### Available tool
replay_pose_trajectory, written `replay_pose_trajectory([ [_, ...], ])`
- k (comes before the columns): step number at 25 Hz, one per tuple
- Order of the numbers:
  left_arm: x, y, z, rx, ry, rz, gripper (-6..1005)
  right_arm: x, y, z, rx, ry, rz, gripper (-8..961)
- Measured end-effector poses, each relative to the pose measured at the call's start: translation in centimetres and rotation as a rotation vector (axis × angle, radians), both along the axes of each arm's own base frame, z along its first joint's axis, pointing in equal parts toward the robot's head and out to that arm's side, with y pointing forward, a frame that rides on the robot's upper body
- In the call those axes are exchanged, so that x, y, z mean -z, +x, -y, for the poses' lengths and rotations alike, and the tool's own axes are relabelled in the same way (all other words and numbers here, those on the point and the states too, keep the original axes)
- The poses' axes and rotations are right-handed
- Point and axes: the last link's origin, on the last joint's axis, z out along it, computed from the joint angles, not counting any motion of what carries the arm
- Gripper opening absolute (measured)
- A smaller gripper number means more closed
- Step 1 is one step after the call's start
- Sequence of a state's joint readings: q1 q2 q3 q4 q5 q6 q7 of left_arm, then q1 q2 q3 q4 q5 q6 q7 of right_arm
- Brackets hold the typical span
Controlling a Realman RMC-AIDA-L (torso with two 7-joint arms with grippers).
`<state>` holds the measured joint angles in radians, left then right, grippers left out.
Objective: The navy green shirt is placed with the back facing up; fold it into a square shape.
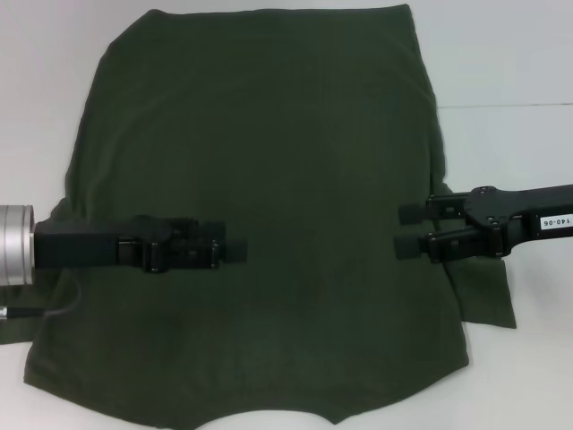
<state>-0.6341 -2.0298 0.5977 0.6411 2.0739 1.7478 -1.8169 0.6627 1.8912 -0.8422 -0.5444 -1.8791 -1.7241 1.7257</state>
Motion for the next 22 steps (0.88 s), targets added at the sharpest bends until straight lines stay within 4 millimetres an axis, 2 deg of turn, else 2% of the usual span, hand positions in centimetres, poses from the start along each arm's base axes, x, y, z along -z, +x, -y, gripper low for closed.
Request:
replay_pose_trajectory([
  [16, -0.2, 0.0, -0.2, -0.003, 0.011, -0.001, 839, 0.1, 0.1, -0.1, 0.007, 0.005, 0.005, 909],
  [19, -1.4, -0.8, -0.5, -0.076, 0.050, 0.028, 838, 0.1, 0.1, -0.1, 0.009, 0.004, 0.004, 908],
  [22, -3.8, -2.4, -0.7, -0.205, 0.100, 0.076, 838, 0.1, 0.2, -0.1, 0.012, 0.006, 0.004, 908],
])
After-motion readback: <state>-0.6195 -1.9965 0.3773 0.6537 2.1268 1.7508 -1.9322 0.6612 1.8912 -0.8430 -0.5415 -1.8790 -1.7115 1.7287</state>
